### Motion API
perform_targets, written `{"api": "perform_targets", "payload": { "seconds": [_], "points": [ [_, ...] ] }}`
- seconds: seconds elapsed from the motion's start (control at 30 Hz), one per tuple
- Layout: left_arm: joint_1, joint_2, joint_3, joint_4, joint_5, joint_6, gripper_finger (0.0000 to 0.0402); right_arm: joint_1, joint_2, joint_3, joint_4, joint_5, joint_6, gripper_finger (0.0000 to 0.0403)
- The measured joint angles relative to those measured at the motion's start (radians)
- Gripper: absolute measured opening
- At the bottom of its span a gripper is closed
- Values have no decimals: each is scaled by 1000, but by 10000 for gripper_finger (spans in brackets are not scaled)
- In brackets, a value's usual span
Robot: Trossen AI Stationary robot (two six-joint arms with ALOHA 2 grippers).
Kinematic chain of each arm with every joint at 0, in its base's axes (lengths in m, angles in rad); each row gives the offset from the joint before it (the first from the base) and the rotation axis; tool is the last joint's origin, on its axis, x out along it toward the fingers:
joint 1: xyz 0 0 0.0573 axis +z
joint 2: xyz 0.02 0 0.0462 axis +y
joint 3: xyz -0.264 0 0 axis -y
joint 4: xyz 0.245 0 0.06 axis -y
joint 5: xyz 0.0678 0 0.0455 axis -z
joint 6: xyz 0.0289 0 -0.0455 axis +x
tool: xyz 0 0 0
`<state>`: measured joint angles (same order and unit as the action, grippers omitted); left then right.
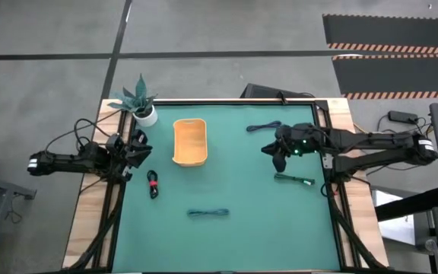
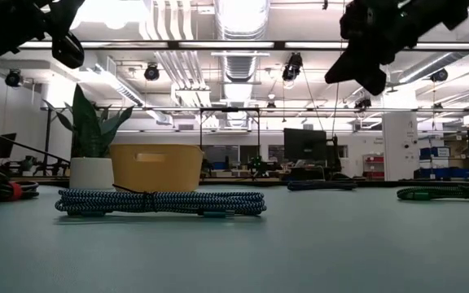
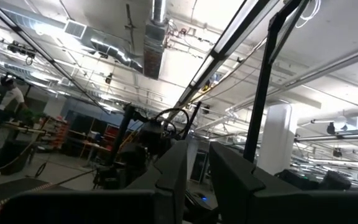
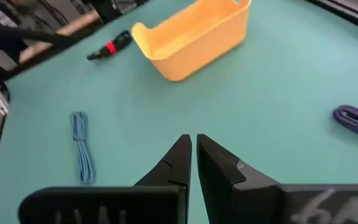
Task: Pick and place USB-C Cables
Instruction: Put the green USB cable into the yellow bin
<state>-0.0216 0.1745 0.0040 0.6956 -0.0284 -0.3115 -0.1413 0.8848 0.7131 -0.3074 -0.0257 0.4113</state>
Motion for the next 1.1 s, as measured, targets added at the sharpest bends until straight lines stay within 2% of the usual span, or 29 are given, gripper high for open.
{"api": "perform_targets", "payload": {
  "seconds": [0.3, 0.53, 0.67, 1.0, 1.1],
  "points": [
    [0, 2, 0, -3, 18, 0, 54, 104, 130, 165, -243, 11, -14, 18],
    [0, 4, 0, -3, 25, 0, 54, 202, 223, 268, -571, 121, -82, 18],
    [0, 11, 0, -3, 26, 0, 54, 214, 263, 284, -705, 129, -83, 18],
    [0, 11, 0, -2, 26, 0, 54, 213, 324, 189, -733, 0, -177, 18],
    [0, 11, 0, -2, 26, 2, 54, 213, 341, 171, -728, -2, -168, 18]
  ]
}}
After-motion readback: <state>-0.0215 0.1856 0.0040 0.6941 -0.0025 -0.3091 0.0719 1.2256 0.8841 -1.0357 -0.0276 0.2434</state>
